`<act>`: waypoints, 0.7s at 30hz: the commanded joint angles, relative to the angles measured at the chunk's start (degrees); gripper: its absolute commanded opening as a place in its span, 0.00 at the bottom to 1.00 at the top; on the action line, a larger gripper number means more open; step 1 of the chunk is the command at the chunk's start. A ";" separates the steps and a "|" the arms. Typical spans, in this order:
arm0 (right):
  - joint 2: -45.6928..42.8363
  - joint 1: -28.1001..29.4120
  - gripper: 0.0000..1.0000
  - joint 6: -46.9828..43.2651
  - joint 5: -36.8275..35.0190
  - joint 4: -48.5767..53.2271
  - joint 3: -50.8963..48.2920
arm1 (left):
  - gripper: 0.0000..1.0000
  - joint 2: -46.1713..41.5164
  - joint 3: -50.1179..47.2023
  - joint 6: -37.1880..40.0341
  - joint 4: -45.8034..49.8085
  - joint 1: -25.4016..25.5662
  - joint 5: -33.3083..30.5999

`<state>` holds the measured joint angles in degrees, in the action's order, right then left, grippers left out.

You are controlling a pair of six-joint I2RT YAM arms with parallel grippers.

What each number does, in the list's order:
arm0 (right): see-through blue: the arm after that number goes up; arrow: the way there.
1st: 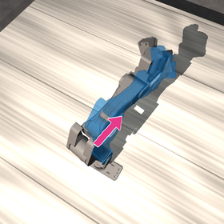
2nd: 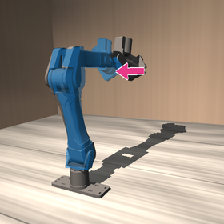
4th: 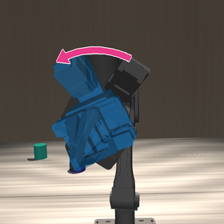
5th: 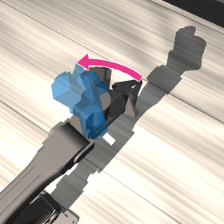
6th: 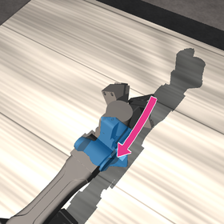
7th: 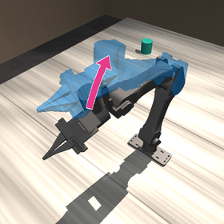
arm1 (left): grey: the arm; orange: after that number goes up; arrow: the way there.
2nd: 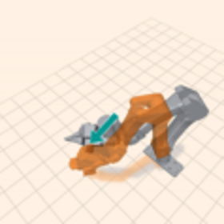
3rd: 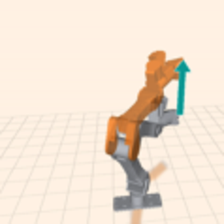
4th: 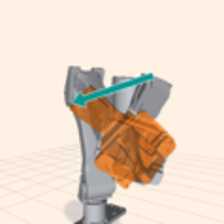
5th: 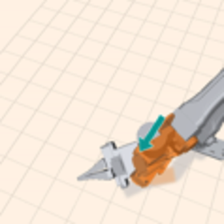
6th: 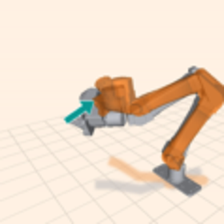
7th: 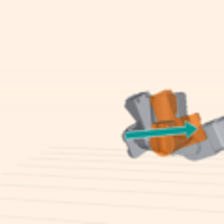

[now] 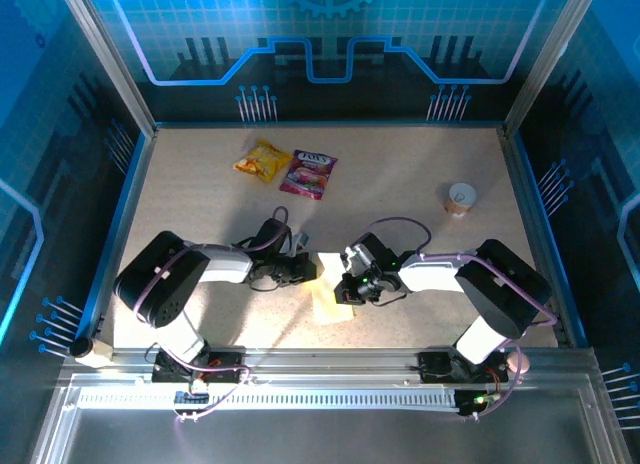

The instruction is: Fold a paper plane with a square sheet of paper (fold left side to right side)

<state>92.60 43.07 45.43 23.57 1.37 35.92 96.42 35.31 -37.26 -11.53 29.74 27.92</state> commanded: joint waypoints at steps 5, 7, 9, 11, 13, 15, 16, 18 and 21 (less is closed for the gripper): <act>3.36 -0.96 0.00 0.00 -7.78 9.08 -5.46 | 0.00 3.12 2.84 3.97 2.60 -4.65 -7.81; 3.39 -1.30 0.00 0.27 -7.32 8.47 -5.60 | 0.01 3.01 2.42 3.82 1.67 -4.59 -7.07; 3.48 -1.75 0.00 0.35 -6.83 7.87 -5.80 | 0.01 2.72 1.87 3.76 0.88 -4.64 -6.57; 3.74 -2.19 0.00 0.45 -6.44 7.41 -5.82 | 0.01 2.46 2.16 4.62 1.95 -4.67 -6.90; 3.83 -2.38 0.00 0.39 -6.17 7.03 -5.99 | 0.02 2.37 3.06 5.48 3.24 -4.64 -6.84; 4.04 -2.55 0.00 0.36 -5.95 6.76 -6.04 | 0.02 2.54 4.10 6.00 3.89 -4.68 -6.70; 4.05 -2.63 0.00 0.36 -5.91 6.74 -5.94 | 0.02 2.72 4.72 6.29 4.44 -4.69 -6.96; 4.18 -2.64 0.00 0.35 -5.95 6.77 -5.95 | 0.03 3.04 5.87 6.58 5.09 -4.78 -7.01; 4.32 -2.90 0.00 0.36 -5.96 6.82 -5.97 | 0.04 3.40 6.82 6.62 5.03 -5.13 -7.09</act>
<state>92.92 41.47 45.69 26.26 -3.46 33.74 98.72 40.29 -32.77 -7.29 26.30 26.44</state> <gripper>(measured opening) 0.061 0.065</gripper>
